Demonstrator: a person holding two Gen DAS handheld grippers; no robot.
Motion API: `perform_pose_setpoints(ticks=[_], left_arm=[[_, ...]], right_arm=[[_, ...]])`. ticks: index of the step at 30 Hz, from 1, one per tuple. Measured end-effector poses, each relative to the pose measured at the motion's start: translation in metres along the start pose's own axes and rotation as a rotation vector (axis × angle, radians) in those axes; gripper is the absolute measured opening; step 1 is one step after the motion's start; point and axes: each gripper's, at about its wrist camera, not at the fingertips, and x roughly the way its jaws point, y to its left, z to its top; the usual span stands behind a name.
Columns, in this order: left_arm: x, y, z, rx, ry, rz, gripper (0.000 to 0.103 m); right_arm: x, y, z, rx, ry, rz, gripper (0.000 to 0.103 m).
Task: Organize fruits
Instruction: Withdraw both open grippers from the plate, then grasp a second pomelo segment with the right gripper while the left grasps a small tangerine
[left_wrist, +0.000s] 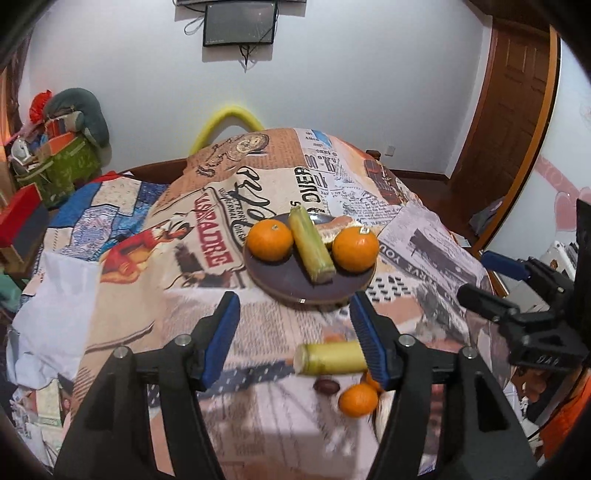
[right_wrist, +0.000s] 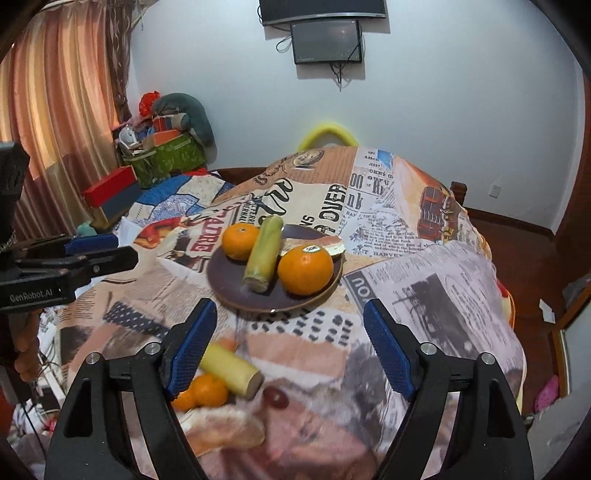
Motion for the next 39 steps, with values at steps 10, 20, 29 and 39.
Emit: perform_pose_setpoints(ticks=[10, 20, 29, 39], left_arm=[[-0.014, -0.001, -0.050, 0.032, 0.053, 0.008, 0.067], [0.001, 0.009, -0.084, 0.011, 0.122, 0.015, 0.068], [0.018, 0.016, -0.100, -0.026, 0.176, 0.012, 0.068], [0.037, -0.020, -0.099, 0.031, 0.197, -0.052, 0.069]], right_arm=[[-0.013, 0.025, -0.037, -0.001, 0.041, 0.019, 0.088], [0.026, 0.045, -0.080, 0.024, 0.187, 0.075, 0.088], [0.048, 0.065, -0.098, -0.062, 0.244, -0.007, 0.092], [0.021, 0.023, -0.108, -0.032, 0.243, -0.003, 0.091]])
